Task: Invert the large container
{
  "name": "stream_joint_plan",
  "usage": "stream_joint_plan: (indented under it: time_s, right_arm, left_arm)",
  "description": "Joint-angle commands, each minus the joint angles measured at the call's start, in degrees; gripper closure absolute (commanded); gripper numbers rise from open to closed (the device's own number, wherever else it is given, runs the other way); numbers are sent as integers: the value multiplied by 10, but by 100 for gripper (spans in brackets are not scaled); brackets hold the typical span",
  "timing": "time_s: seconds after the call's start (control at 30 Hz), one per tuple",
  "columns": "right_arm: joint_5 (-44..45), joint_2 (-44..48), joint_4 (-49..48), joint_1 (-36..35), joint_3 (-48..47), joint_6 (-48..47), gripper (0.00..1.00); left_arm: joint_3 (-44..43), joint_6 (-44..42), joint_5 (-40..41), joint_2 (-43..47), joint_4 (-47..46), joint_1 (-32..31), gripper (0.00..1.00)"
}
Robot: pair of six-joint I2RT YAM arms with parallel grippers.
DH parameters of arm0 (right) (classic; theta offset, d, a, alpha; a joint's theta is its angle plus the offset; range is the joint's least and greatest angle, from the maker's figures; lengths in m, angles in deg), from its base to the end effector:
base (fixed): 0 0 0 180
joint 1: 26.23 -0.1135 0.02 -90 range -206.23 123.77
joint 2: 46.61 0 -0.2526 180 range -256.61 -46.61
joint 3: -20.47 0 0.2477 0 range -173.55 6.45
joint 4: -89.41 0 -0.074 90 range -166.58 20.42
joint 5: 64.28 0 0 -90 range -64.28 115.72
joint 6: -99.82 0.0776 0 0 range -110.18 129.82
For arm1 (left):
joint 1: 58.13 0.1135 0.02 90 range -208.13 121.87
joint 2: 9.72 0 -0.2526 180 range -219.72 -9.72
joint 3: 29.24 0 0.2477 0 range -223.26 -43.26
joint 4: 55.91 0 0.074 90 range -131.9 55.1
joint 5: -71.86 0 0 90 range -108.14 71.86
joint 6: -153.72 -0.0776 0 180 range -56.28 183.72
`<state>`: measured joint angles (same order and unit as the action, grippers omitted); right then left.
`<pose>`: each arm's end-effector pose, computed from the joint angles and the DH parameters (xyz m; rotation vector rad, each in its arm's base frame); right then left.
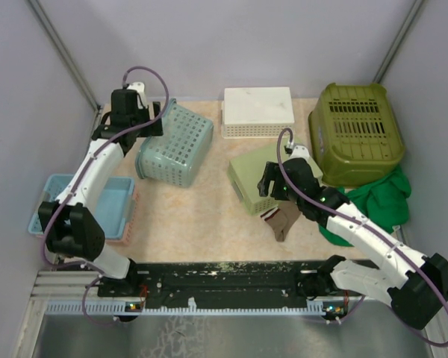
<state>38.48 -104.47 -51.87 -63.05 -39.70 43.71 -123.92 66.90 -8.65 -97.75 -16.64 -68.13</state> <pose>0.2133 0.1383 0.2485 0.0686 2.2231 0.4464 0.3805 -0.0541 0.3135 0.0301 2.1315 0.0418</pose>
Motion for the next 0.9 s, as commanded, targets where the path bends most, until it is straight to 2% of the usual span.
stream_joint_plan:
  time_s: [0.0,0.27,0.43,0.57,0.73,0.87]
  right_arm:
    - [-1,9,-31,5,-26,-3,27]
    - [1,13,-26,5,-25,-3,27]
    - [5,14,-24,5,-25,-3,27]
    - [4,11,-26,5,-25,-3,27]
    - [3,9,-27,5,-26,-4,27]
    - [4,11,-25,5,-24,-4,27]
  left_arm:
    - [-45,-25,13,-36,-18,-9,8]
    - [-134,-5,-10,-124,17,-22,11]
    - [-142,2,-3,-143,29,-27,20]
    - [-134,3,0,-140,30,-28,35]
    - [-133,4,1,-140,34,-28,62]
    - [-136,7,3,-144,38,-28,70]
